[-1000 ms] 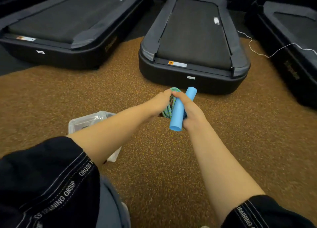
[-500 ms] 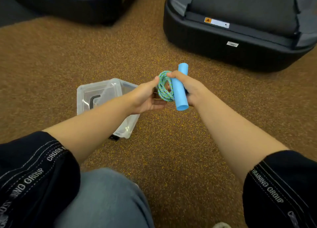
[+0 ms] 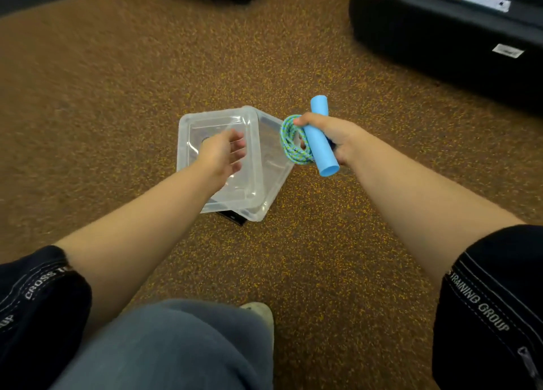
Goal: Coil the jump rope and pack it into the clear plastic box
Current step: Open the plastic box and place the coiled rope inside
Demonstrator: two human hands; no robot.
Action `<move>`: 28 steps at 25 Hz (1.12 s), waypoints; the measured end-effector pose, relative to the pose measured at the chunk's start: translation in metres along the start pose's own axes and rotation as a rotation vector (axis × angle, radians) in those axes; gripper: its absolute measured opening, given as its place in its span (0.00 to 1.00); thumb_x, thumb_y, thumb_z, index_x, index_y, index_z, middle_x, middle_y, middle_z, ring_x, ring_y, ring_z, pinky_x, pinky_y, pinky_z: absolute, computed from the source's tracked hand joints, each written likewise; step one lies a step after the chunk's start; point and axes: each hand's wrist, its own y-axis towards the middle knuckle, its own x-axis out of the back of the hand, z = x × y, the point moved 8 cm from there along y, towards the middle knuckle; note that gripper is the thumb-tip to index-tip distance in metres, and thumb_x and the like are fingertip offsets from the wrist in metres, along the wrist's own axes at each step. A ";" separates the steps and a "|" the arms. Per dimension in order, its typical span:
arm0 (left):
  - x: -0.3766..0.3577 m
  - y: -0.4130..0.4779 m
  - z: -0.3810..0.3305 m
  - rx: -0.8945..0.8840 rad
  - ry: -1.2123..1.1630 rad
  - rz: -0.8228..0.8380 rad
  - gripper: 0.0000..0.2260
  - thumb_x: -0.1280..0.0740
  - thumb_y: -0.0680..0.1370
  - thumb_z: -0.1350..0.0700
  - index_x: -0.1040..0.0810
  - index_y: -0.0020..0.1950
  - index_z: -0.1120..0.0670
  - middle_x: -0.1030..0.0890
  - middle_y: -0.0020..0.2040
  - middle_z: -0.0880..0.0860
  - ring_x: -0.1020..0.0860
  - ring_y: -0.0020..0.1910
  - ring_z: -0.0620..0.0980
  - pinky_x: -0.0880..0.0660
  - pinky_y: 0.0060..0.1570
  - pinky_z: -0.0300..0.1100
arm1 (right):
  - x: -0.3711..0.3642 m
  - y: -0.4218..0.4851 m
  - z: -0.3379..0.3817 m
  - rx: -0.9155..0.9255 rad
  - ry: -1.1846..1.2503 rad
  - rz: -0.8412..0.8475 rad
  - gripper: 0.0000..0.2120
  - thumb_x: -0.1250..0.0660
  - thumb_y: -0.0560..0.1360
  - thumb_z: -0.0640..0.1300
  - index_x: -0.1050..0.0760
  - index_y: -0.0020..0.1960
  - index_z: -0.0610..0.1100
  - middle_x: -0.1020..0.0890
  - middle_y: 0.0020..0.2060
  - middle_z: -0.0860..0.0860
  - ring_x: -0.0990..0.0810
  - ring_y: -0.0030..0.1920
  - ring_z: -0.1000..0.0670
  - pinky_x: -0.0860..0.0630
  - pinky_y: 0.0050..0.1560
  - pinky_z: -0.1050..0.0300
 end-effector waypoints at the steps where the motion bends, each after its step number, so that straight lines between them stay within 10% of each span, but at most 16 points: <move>1: 0.020 0.005 0.001 -0.004 0.006 -0.115 0.10 0.42 0.78 0.55 0.27 0.38 0.51 0.28 0.36 0.47 0.31 0.32 0.43 0.36 0.31 0.37 | -0.004 0.007 -0.001 -0.006 -0.018 0.003 0.08 0.29 0.71 0.44 0.27 0.41 0.43 0.24 0.35 0.47 0.24 0.33 0.50 0.23 0.34 0.58; 4: 0.055 0.012 0.008 0.015 0.071 -0.346 0.08 0.41 0.77 0.56 0.25 0.40 0.54 0.25 0.37 0.50 0.28 0.33 0.47 0.32 0.31 0.40 | -0.012 0.023 -0.003 -0.026 -0.076 -0.008 0.10 0.27 0.69 0.45 0.27 0.44 0.43 0.23 0.37 0.46 0.23 0.36 0.48 0.23 0.36 0.55; 9: 0.112 0.027 0.016 0.124 0.482 -0.758 0.30 0.31 0.69 0.46 0.33 0.68 0.56 0.34 0.69 0.58 0.34 0.67 0.59 0.36 0.67 0.50 | -0.013 0.036 -0.009 -0.053 -0.127 -0.028 0.09 0.29 0.71 0.43 0.29 0.41 0.42 0.25 0.35 0.47 0.25 0.33 0.49 0.25 0.33 0.55; 17: 0.129 0.090 0.102 0.348 0.153 -0.300 0.58 0.22 0.36 0.34 0.25 0.63 0.57 0.19 0.59 0.57 0.22 0.57 0.63 0.29 0.60 0.62 | -0.008 0.049 -0.019 -0.072 -0.117 -0.013 0.09 0.30 0.72 0.43 0.30 0.40 0.42 0.26 0.34 0.47 0.26 0.32 0.50 0.26 0.31 0.57; 28: 0.055 0.053 0.055 0.116 0.212 -0.277 0.37 0.23 0.65 0.45 0.30 0.66 0.64 0.23 0.63 0.60 0.23 0.58 0.63 0.26 0.60 0.58 | 0.070 0.021 -0.023 -0.088 -0.116 -0.078 0.12 0.27 0.69 0.46 0.27 0.46 0.42 0.24 0.36 0.46 0.25 0.33 0.49 0.26 0.32 0.57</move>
